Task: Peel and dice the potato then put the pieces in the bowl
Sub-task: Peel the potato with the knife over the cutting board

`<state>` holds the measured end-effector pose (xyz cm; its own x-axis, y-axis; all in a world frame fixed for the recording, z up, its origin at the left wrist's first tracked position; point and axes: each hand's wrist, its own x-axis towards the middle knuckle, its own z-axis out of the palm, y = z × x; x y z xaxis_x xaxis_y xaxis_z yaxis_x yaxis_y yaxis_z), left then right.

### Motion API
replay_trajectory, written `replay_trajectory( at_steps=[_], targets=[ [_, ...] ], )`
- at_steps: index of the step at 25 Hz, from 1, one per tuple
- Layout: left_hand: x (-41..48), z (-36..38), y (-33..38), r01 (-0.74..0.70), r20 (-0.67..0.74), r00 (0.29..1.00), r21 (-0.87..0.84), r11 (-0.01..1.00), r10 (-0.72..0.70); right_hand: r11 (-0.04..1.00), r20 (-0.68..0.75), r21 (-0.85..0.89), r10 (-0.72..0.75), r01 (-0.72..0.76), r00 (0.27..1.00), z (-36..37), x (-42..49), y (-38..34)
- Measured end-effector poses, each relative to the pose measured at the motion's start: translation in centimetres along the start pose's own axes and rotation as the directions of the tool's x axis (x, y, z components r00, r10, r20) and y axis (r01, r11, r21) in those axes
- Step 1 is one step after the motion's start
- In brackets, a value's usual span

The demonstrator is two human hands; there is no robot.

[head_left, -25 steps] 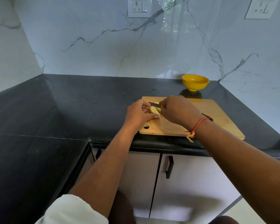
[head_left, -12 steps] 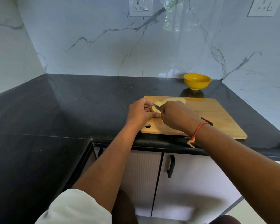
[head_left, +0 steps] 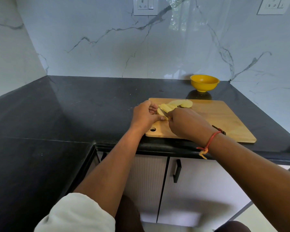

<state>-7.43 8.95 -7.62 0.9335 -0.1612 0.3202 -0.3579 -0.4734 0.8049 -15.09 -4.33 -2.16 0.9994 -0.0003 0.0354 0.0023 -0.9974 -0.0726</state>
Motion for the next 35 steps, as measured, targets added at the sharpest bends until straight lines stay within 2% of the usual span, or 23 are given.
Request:
replay_trajectory(
  at_steps=[10,17,22,26,31,35],
  targets=[
    [-0.1,0.0,0.1,-0.003,0.001,1.000,-0.006,1.000,0.003,1.000,0.055,0.000,0.019,-0.019,0.998,-0.3,-0.7,0.0],
    [0.0,-0.1,0.0,-0.002,0.019,1.000,-0.010,1.000,0.002,0.997,0.028,-0.053,-0.045,0.046,0.999,-0.4,-2.4,0.5],
    [0.1,-0.2,0.0,0.015,0.052,0.999,-0.030,0.999,-0.014,0.997,0.051,-0.044,-0.055,0.057,0.997,-0.7,-4.1,1.0],
    [0.2,-0.3,0.0,0.028,0.071,0.997,-0.034,0.999,-0.026,0.991,0.092,-0.111,-0.068,0.078,0.993,-0.6,-5.4,1.8],
    [0.3,-0.3,-0.1,0.035,0.101,0.994,-0.036,0.999,-0.031,0.963,0.049,-0.252,-0.083,0.093,0.995,0.0,-6.4,3.9],
    [0.5,-0.6,0.0,0.042,0.147,0.988,0.001,0.999,-0.042,0.980,-0.110,-0.184,-0.098,0.077,0.989,1.1,-6.1,5.5]
  ],
)
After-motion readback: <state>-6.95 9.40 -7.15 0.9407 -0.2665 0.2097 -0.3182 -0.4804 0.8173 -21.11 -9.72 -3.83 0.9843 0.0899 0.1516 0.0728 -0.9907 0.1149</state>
